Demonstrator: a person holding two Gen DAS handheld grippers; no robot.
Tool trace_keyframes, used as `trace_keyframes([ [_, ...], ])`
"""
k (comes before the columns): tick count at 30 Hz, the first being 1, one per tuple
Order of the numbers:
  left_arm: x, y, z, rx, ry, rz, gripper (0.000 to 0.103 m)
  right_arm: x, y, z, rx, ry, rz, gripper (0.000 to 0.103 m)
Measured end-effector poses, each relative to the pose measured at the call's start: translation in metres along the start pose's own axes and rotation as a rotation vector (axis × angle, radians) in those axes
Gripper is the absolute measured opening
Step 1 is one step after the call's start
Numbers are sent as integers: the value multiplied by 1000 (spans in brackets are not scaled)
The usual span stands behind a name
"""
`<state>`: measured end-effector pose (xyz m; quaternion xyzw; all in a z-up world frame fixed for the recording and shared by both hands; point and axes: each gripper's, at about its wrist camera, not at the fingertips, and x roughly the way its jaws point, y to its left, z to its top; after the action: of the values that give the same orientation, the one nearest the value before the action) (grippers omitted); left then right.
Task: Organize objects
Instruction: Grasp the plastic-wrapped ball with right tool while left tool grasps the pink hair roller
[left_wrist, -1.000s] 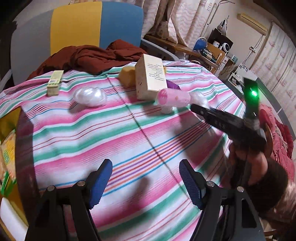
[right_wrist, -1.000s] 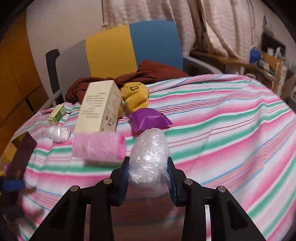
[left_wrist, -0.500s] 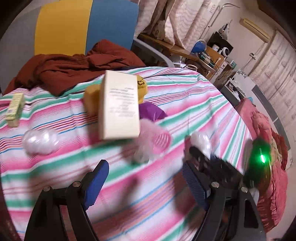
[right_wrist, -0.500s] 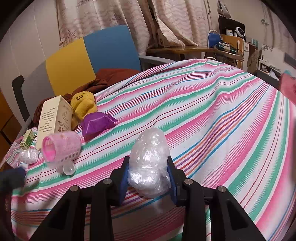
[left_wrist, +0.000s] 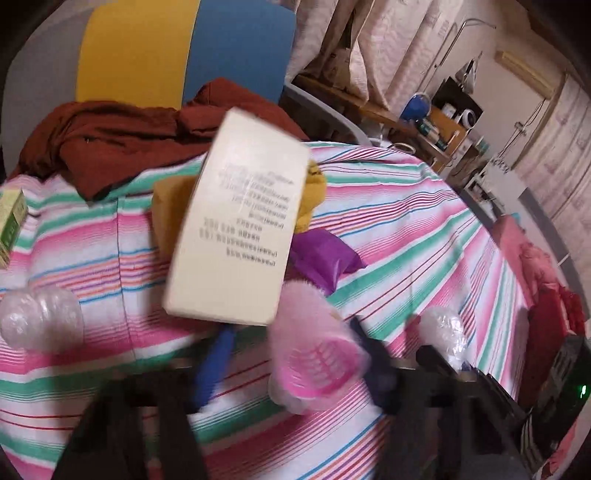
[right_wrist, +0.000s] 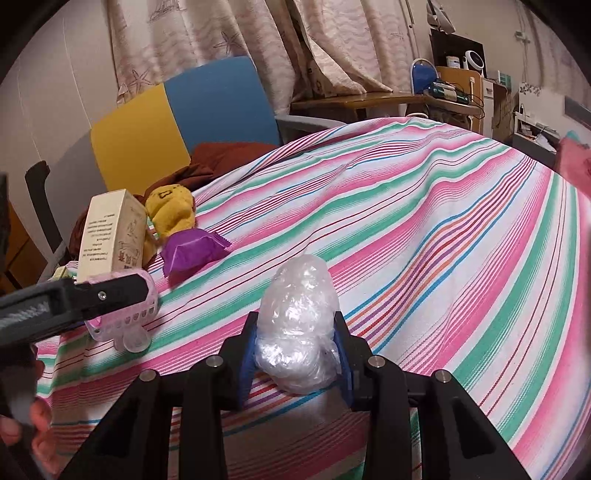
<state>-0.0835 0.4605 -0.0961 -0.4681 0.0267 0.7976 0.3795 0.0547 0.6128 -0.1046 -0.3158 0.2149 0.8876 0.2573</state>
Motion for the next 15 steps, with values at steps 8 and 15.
trace_keyframes([
  [8,-15,19,-28,50,-41,-11,20,0,0,-1,1,-3,-1,37],
  [15,-34,24,-50,102,-58,-21,18,0,2,0,-9,-2,-15,37],
])
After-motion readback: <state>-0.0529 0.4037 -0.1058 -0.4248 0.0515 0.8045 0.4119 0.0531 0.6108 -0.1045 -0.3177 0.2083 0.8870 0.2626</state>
